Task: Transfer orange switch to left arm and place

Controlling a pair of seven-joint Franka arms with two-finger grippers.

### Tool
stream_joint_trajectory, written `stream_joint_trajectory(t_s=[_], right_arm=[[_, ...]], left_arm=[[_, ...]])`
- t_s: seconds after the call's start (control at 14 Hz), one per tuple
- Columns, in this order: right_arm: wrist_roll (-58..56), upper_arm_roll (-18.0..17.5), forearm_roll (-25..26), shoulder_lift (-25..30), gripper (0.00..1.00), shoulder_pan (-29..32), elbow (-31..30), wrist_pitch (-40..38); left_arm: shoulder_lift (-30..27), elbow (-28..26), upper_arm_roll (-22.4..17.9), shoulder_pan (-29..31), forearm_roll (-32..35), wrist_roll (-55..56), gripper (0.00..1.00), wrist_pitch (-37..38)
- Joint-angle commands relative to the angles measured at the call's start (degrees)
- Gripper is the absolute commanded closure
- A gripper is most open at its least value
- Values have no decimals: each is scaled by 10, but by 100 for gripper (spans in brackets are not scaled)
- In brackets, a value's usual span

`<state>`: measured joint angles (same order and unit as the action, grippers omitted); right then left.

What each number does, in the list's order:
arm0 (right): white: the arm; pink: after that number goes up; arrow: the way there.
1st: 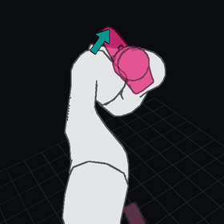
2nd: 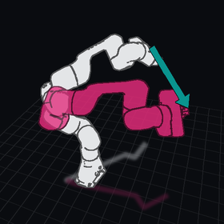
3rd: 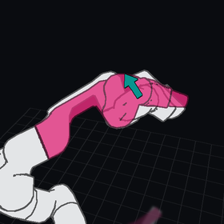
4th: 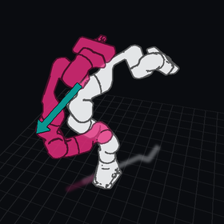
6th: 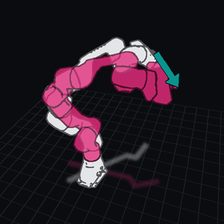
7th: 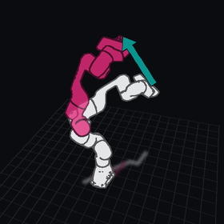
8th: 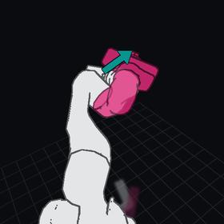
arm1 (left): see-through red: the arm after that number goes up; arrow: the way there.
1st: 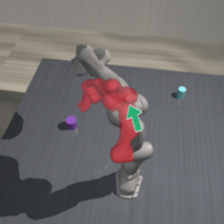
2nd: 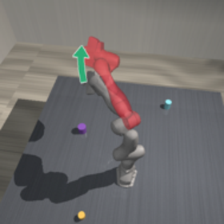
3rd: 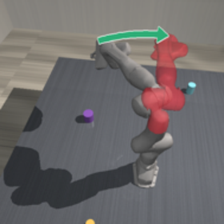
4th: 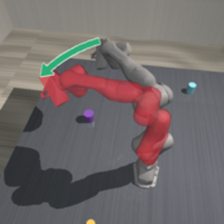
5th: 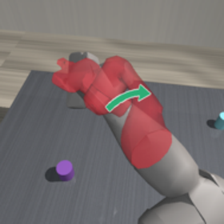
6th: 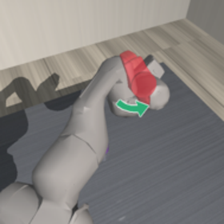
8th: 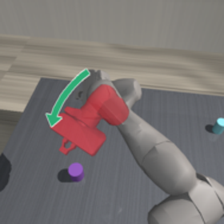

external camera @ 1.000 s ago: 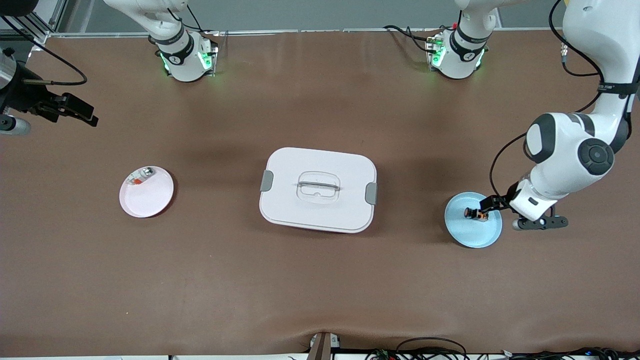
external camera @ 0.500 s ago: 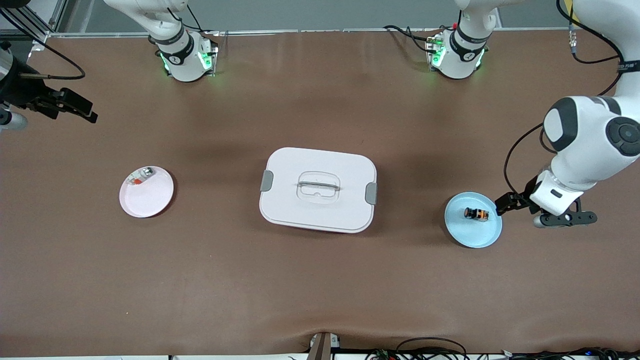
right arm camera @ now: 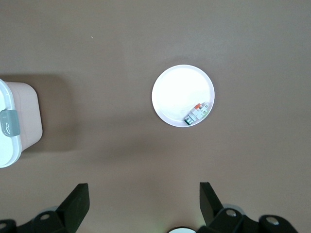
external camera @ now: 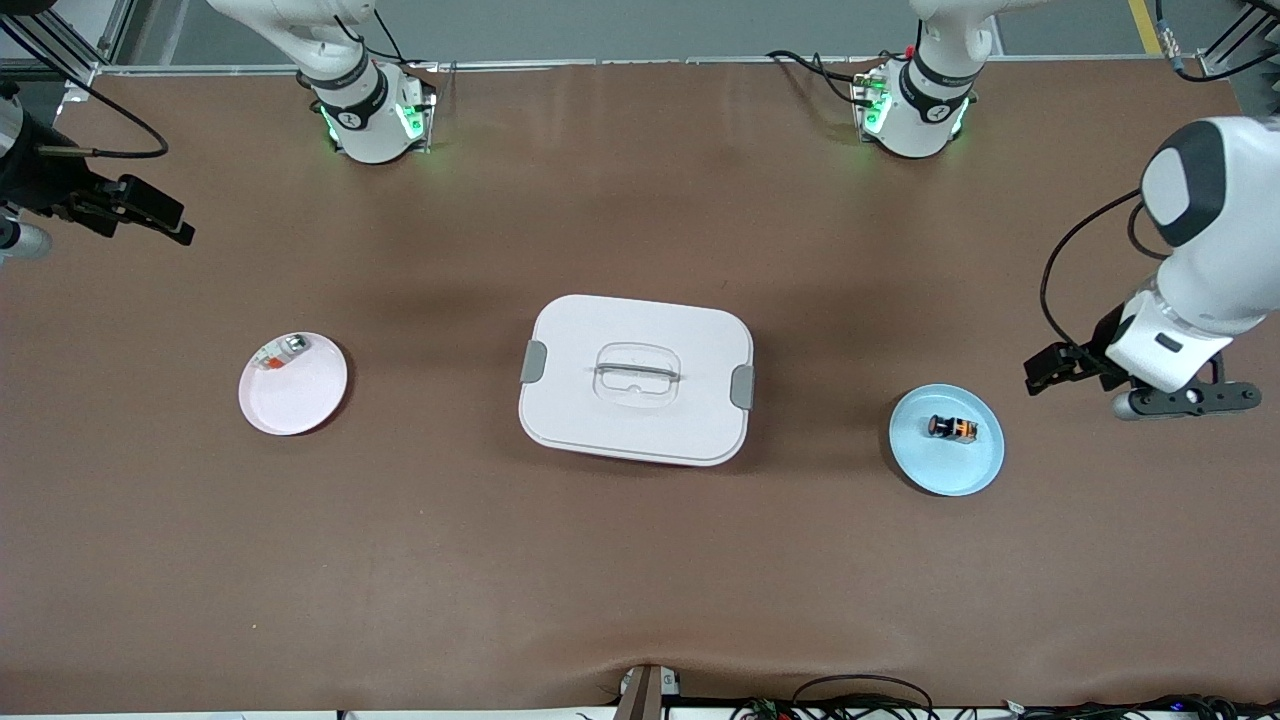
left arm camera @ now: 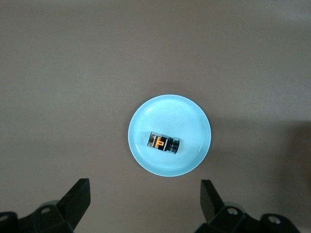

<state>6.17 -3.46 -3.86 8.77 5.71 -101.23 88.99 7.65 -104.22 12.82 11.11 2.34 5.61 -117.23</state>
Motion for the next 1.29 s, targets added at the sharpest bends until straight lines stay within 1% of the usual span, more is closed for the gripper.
stream_joint_trajectory(t_s=[0.0,0.14,0.29,0.64,0.71,0.79,0.93,1.0,1.21], right_arm=[[2,-9,-10,19,0,11,-14,2],[2,-9,-10,18,0,11,-14,3],[2,-9,-10,17,0,11,-14,4],[2,-9,-10,17,0,11,-15,4],[2,-9,-10,17,0,11,-15,3],[2,-10,-10,18,0,11,-15,3],[2,-11,-10,18,0,11,-15,3],[2,-11,-10,17,0,11,-16,3],[2,-10,-10,17,0,12,-16,2]], left_arm=[[-3,48,2,4,-7,-12,0,62],[-3,81,1,4,-7,-14,0,97],[-10,93,1,5,-6,-15,0,120],[-49,94,-3,4,-6,-19,0,148],[-54,94,-15,-7,-7,-19,0,155],[-61,94,-46,-40,-6,-20,0,161],[-69,94,-148,-144,-6,-19,0,174],[-75,94,-185,-176,-6,-19,0,179],[-90,94,-190,-181,-9,-19,0,188]])
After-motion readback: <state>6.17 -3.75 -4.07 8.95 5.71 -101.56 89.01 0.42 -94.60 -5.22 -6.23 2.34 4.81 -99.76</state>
